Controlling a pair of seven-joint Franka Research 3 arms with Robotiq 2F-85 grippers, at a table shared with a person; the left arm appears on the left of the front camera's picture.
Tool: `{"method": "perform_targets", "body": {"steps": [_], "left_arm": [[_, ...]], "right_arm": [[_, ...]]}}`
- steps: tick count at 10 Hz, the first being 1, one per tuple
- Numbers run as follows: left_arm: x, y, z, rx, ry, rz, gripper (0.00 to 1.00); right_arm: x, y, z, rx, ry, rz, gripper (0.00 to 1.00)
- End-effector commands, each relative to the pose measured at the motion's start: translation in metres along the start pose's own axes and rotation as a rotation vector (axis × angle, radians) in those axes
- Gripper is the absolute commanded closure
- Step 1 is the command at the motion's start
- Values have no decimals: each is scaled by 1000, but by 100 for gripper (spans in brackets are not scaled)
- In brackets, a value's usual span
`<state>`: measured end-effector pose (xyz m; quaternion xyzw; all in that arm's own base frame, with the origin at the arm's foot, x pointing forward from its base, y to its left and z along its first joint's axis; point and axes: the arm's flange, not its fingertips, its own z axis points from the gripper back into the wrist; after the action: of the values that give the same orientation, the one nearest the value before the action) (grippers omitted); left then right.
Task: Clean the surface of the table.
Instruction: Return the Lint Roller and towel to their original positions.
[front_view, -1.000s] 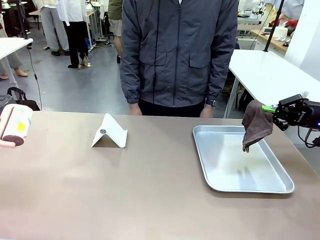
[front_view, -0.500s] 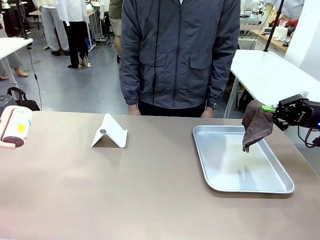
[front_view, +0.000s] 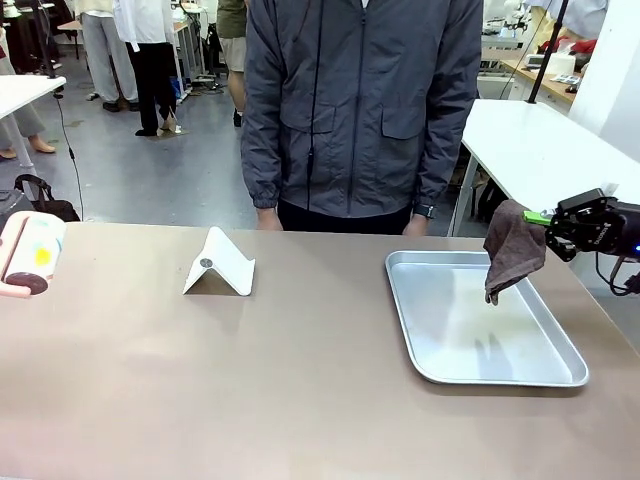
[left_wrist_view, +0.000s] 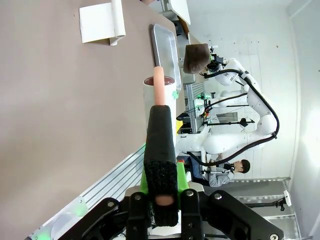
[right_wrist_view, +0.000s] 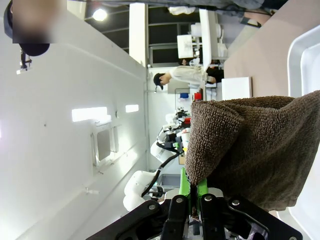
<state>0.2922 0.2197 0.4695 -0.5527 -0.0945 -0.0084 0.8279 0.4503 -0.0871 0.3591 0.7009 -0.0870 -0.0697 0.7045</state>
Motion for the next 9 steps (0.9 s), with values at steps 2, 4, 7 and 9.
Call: {"method": "perform_targets", "body": {"steps": [2, 4, 7, 9], "left_arm": [[-1, -4, 1, 2, -2, -8, 78], [-1, -4, 1, 2, -2, -8, 78], [9, -16, -12, 59, -55, 73, 78], [29, -59, -52, 117, -10, 48, 78]], "right_arm": [[2, 4, -2, 18, 1, 10, 95], [2, 4, -2, 18, 1, 10, 95], [-9, 19, -17, -10, -60, 57, 95], [-2, 34, -70, -44, 15, 69, 95]]}}
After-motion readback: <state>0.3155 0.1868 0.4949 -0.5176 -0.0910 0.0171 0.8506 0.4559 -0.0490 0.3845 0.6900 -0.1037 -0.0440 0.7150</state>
